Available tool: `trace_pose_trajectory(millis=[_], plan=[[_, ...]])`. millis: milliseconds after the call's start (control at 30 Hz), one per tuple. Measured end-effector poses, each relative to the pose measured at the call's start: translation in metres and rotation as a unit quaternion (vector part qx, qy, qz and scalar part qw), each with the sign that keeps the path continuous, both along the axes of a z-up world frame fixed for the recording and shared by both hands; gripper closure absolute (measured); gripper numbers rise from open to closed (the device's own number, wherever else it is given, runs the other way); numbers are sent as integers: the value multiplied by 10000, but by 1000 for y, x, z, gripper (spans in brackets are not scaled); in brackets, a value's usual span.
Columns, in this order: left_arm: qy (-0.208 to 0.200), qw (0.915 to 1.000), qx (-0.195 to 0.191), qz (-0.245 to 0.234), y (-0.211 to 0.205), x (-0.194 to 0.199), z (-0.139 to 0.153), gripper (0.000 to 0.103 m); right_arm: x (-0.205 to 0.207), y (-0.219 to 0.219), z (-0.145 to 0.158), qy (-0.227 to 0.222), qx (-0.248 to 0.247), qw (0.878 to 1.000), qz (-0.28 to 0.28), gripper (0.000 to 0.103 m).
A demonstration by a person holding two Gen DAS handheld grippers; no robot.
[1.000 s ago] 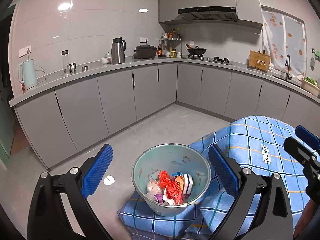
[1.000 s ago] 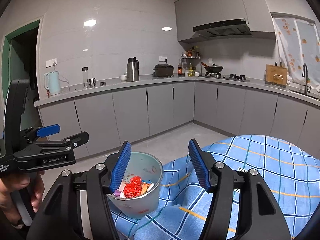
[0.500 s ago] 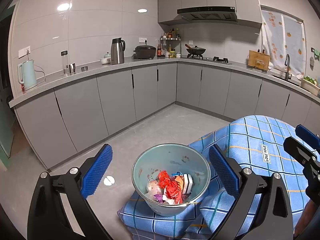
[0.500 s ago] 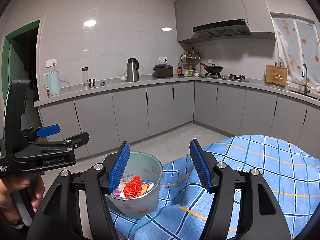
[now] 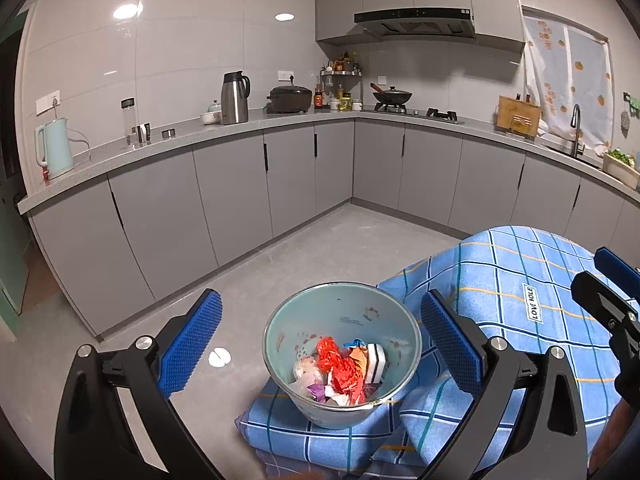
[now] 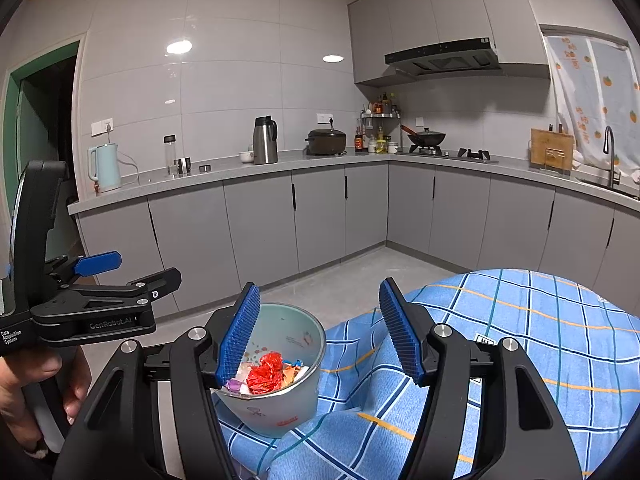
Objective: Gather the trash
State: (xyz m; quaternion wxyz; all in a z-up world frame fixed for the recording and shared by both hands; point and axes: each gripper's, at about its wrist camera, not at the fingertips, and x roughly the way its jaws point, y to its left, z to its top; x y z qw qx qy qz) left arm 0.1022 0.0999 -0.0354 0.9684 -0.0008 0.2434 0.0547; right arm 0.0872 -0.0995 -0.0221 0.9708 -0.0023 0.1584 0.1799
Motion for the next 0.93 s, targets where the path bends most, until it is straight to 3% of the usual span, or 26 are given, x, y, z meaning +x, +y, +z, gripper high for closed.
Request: trace_pose_trajectory(millis=[667, 733, 933], plan=[[90, 9997, 204, 77, -4, 3, -5, 5, 2, 5, 1, 48, -67, 10000, 48, 40], [103, 9999, 112, 72, -2, 4, -5, 5, 2, 4, 0, 38, -51, 10000, 25, 36], [84, 10000, -21, 12, 1, 4, -5, 5, 1, 5, -2, 42, -51, 10000, 25, 36]])
